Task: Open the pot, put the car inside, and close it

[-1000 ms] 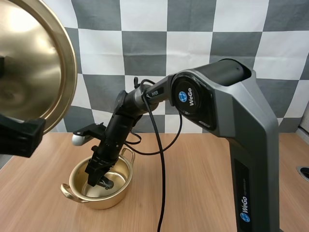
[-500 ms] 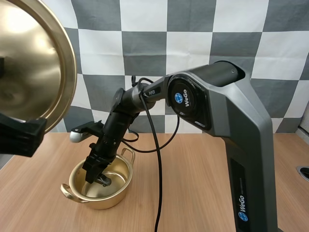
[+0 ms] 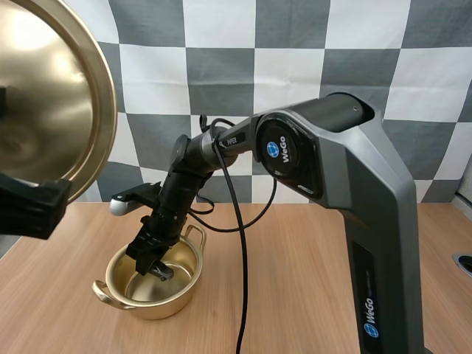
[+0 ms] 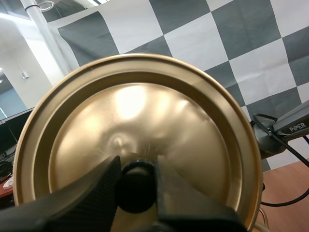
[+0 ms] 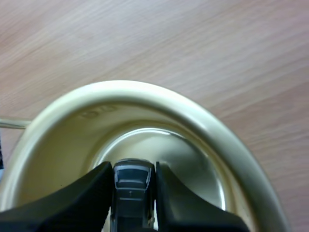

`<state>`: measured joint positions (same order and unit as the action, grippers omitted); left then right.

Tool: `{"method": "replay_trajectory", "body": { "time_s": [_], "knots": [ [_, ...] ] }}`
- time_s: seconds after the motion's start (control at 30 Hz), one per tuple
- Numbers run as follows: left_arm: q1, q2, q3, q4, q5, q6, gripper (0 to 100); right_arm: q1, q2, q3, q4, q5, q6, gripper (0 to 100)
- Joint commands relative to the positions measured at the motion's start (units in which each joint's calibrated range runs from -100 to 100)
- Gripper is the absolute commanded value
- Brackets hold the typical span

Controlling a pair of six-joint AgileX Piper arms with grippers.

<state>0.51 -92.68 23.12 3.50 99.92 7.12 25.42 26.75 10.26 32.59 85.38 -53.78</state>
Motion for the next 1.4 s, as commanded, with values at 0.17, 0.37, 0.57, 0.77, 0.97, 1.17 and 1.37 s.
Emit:
{"method": "replay_trajectory", "body": {
  "time_s": [0.17, 0.37, 0.57, 0.77, 0.97, 1.17, 1.37],
  "knots": [
    [0.05, -0.05, 0.04, 0.0, 0.08, 0.01, 0, -0.02, 0.0, -0.01, -1.21, -0.8, 1.64, 0],
    [0.05, -0.05, 0.04, 0.0, 0.08, 0.01, 0, 0.04, 0.0, -0.01, -1.21, -0.62, 2.33, 0],
    [0.05, -0.05, 0.04, 0.0, 0.08, 0.01, 0, 0.82, 0.0, -0.01, -1.21, 2.2, 1.32, 47],
    [0.05, -0.05, 0.04, 0.0, 0.08, 0.01, 0, 1.76, 0.0, -0.01, -1.59, 3.72, 1.08, 82],
    [0.05, -0.05, 0.04, 0.0, 0.08, 0.01, 0, 1.76, 0.0, -0.01, -1.69, 3.39, 0.87, 82],
    [0.05, -0.05, 0.04, 0.0, 0.08, 0.01, 0, 1.76, -0.4, -0.01, -1.69, 3.22, 1.57, 82],
    [0.05, -0.05, 0.04, 0.0, 0.08, 0.01, 0, 1.76, -2.24, -0.8, -2.73, 3.09, 2.65, 99]
  ]
}}
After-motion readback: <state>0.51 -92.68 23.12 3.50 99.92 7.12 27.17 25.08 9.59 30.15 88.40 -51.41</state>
